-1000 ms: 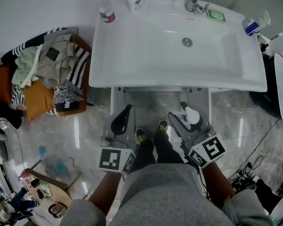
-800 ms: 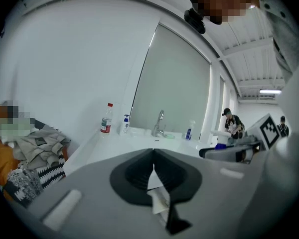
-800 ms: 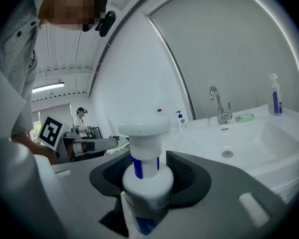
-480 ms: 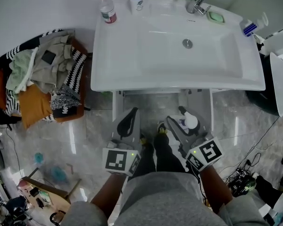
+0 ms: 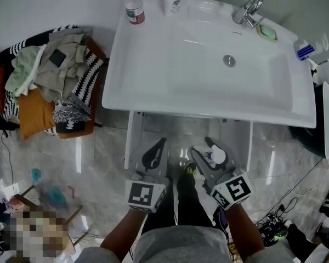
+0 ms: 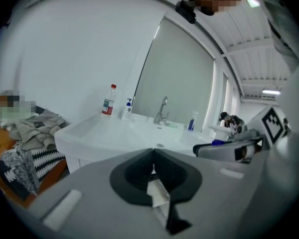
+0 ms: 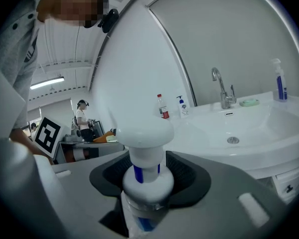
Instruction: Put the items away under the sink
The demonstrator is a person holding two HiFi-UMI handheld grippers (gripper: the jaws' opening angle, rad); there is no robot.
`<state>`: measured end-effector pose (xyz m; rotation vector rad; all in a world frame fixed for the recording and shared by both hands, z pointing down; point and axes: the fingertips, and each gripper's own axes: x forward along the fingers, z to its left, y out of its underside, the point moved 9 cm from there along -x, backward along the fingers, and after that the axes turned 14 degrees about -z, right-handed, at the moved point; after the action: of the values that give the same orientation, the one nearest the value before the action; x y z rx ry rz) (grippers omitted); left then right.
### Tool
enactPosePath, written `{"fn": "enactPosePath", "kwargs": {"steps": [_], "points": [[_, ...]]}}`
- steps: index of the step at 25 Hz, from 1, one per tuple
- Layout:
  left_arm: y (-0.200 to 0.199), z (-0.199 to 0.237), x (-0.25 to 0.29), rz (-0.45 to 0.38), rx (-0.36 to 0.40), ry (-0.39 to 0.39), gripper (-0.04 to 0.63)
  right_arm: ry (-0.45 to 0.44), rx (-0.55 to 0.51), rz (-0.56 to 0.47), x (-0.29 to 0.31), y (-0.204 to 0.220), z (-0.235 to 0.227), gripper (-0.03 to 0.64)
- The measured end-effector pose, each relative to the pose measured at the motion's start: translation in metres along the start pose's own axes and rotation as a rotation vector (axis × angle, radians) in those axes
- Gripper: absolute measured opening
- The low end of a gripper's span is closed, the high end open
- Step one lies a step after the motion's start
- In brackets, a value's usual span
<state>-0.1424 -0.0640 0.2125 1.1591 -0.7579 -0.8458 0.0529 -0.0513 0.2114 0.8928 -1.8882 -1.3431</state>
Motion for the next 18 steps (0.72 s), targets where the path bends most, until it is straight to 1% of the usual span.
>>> {"fn": "enactPosePath", "kwargs": {"steps": [4, 7, 11, 15, 18], "points": [[0.043, -0.002, 0.005, 0.010, -0.012, -0.061, 0.011, -0.028, -0.005, 0.022, 0.008, 0.044, -0.027, 0.209], [0.083, 0.002, 0.011, 0.019, -0.005, -0.080, 0.011, -0.027, -0.001, 0.030, 0.015, 0.085, -0.048, 0.209], [0.148, 0.008, 0.024, 0.028, -0.023, -0.095, 0.011, -0.018, -0.012, 0.046, 0.032, 0.147, -0.076, 0.209], [0.207, 0.023, 0.041, 0.012, 0.008, -0.096, 0.011, -0.016, -0.020, 0.049, 0.056, 0.200, -0.101, 0.209], [0.240, 0.038, 0.048, -0.001, 0.022, -0.118, 0.011, -0.022, -0.028, 0.038, 0.074, 0.232, -0.111, 0.209]]}}
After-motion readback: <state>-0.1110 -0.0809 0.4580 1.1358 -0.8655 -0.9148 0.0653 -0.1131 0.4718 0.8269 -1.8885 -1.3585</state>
